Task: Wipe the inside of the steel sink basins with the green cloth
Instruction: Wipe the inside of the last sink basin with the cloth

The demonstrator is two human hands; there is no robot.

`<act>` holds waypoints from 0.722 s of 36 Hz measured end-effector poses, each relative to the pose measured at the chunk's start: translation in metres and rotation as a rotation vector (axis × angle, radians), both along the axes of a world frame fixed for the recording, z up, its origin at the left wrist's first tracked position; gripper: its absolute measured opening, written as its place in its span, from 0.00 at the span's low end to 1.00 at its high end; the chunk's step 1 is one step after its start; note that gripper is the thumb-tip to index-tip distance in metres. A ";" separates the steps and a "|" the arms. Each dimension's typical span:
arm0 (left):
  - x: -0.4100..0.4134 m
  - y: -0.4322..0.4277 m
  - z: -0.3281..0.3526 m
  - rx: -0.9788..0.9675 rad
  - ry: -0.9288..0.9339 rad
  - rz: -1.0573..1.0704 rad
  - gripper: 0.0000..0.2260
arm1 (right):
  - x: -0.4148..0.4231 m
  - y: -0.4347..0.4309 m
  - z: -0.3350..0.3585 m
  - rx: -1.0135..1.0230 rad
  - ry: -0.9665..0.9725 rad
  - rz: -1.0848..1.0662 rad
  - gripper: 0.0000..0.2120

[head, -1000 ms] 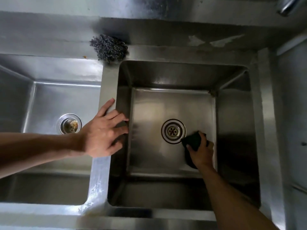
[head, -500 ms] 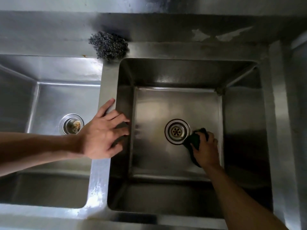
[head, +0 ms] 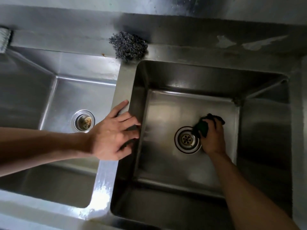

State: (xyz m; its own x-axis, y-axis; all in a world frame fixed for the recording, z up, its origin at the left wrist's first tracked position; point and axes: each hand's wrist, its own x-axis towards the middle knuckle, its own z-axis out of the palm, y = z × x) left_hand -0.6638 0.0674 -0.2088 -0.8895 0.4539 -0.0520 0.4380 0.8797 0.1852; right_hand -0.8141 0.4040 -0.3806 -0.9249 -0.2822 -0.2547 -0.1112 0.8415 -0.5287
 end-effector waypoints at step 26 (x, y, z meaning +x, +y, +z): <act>0.000 0.002 0.003 0.016 -0.028 0.040 0.11 | -0.049 -0.048 0.002 -0.037 -0.068 -0.233 0.36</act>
State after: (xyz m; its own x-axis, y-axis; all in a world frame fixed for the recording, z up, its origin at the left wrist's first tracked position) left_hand -0.6637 0.0699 -0.2058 -0.9052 0.4192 -0.0701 0.3973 0.8931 0.2109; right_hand -0.8626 0.3563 -0.3790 -0.9470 -0.0739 -0.3125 0.1207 0.8200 -0.5595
